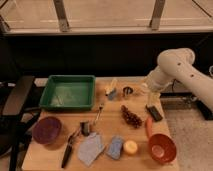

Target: Place grapes in purple bowl

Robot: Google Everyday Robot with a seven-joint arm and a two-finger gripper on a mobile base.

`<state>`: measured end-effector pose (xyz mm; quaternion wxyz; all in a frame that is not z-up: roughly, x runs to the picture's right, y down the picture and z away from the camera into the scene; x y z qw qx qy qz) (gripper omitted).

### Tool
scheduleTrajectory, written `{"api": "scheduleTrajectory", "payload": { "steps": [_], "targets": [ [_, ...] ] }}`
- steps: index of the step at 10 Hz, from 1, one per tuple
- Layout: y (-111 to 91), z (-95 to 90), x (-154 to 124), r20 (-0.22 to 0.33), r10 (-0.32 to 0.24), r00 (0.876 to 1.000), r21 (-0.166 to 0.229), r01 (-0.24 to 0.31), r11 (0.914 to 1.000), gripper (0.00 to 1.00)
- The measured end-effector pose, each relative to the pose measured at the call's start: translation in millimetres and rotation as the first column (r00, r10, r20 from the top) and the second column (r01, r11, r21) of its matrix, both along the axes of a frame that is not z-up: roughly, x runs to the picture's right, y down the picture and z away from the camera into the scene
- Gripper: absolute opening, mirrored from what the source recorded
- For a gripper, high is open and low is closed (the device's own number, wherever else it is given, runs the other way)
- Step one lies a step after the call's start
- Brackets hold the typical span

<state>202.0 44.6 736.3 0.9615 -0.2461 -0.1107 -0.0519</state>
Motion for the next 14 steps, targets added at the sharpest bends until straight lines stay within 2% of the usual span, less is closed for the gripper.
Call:
{"api": "scheduleTrajectory", "payload": {
  "steps": [3, 5, 7, 9, 11, 12, 14],
  "targets": [
    [42, 29.3, -19, 0.001, -0.013, 1.000, -0.013, 0.013, 0.9998, 0.78],
    [67, 51.1, -30, 0.002, -0.024, 1.000, -0.044, 0.024, 0.9987, 0.78],
    [88, 77.1, -34, 0.006, -0.003, 1.000, -0.106, 0.004, 0.9943, 0.78],
    [107, 101.1, -38, 0.009, 0.024, 1.000, -0.182, -0.022, 0.9830, 0.75],
    [126, 119.2, -37, 0.012, 0.053, 0.999, -0.261, -0.048, 0.9640, 0.55],
    [129, 120.8, -37, 0.013, 0.058, 0.998, -0.275, -0.052, 0.9599, 0.45],
    [126, 116.6, -37, 0.017, 0.056, 0.998, -0.273, -0.050, 0.9606, 0.27]
  ]
}}
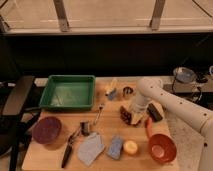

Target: Place grapes in purple bowl

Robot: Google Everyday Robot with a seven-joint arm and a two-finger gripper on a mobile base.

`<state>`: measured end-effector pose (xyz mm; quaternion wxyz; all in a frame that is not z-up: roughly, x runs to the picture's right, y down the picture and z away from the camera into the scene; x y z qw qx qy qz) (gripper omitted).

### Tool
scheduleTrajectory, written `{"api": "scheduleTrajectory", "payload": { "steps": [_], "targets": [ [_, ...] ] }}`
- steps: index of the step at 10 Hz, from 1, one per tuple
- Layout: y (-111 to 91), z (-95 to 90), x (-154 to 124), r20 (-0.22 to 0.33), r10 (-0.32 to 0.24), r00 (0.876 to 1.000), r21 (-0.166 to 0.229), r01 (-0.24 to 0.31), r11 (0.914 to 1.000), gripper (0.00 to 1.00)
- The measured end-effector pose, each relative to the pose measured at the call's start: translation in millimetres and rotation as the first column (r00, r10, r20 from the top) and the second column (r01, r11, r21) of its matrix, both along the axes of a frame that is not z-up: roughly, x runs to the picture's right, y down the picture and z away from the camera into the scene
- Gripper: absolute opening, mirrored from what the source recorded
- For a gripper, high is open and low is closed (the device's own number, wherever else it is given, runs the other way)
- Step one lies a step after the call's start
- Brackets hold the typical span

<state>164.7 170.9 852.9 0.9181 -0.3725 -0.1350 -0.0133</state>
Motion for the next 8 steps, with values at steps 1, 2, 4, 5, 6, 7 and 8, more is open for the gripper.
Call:
{"api": "scheduleTrajectory", "payload": {
  "steps": [1, 2, 4, 5, 6, 7, 8],
  "targets": [
    [-6, -6.5, 2, -0.001, -0.004, 1.000, 0.013, 0.004, 0.9999, 0.17],
    [-19, -14.9, 5, -0.001, 0.000, 1.000, 0.049, 0.000, 0.9988, 0.07],
    [-55, -42.2, 10, 0.000, -0.006, 1.000, 0.136, 0.006, 0.9908, 0.00],
    [-70, -53.4, 12, 0.001, -0.017, 1.000, 0.171, 0.016, 0.9852, 0.00],
    [-90, -67.3, 11, 0.009, -0.032, 0.999, 0.215, 0.029, 0.9762, 0.00],
    [-107, -79.4, 8, 0.022, -0.048, 0.999, 0.253, 0.041, 0.9666, 0.00],
    [-128, -96.0, 2, 0.046, -0.073, 0.996, 0.301, 0.056, 0.9521, 0.00]
  ]
}}
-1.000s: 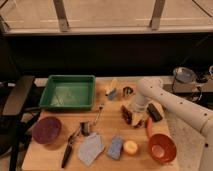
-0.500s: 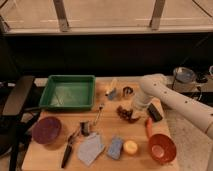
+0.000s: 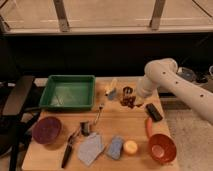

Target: Place grapes in purple bowl

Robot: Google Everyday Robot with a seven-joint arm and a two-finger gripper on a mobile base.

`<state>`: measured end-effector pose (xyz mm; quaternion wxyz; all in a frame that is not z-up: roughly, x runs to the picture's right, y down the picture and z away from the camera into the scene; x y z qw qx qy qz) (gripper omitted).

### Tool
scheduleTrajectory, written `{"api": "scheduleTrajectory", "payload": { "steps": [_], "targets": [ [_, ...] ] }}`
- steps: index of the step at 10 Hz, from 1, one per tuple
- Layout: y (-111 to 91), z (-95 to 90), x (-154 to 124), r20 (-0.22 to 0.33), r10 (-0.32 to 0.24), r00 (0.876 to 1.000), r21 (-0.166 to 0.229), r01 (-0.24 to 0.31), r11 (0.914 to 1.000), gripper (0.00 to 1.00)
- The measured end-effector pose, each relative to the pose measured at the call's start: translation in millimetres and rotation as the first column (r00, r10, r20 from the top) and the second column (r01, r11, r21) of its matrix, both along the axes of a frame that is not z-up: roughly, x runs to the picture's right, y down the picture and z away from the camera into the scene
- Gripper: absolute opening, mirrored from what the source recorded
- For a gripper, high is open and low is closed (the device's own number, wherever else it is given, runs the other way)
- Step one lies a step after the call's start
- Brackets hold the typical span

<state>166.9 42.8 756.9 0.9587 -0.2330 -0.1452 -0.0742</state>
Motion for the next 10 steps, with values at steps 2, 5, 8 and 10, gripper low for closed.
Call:
{"api": "scheduleTrajectory", "payload": {
  "steps": [2, 5, 8, 10],
  "targets": [
    [-30, -27.2, -19, 0.058, -0.051, 0.997, 0.074, 0.047, 0.9962, 0.00],
    [-53, -60.7, -84, 0.175, -0.167, 0.970, 0.174, 0.136, 0.9753, 0.00],
    [-49, -91.7, -163, 0.324, -0.278, 0.904, 0.214, 0.216, 0.9526, 0.00],
    [-48, -93.1, -164, 0.327, -0.281, 0.902, 0.213, 0.220, 0.9520, 0.00]
  ]
}}
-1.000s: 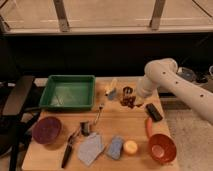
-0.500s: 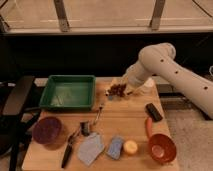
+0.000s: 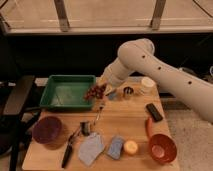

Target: Place grapes in purple bowl

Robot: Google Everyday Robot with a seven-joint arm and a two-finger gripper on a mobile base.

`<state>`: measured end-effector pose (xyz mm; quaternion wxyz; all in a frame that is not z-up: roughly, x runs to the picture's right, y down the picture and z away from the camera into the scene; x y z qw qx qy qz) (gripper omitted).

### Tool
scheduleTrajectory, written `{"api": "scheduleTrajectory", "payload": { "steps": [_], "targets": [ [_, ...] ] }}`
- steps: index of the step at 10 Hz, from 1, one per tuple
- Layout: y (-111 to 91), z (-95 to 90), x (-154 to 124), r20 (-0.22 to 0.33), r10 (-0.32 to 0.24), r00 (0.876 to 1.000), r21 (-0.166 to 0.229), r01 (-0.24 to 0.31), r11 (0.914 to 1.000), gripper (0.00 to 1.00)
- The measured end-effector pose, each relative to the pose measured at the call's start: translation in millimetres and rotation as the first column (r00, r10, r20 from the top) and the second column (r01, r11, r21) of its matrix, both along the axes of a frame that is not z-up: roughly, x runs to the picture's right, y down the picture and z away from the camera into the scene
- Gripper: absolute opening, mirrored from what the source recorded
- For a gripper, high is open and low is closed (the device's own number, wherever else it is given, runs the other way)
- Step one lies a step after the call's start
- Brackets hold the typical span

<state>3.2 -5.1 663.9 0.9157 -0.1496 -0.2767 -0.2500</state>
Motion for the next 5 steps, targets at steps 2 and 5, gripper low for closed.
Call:
{"api": "scheduleTrajectory", "payload": {
  "steps": [2, 5],
  "targets": [
    [0.1, -0.1, -2.1, 0.003, -0.002, 1.000, 0.000, 0.002, 1.0000, 0.00],
    [0.3, 0.2, -1.4, 0.002, -0.001, 1.000, -0.001, 0.001, 1.0000, 0.00]
  ]
}}
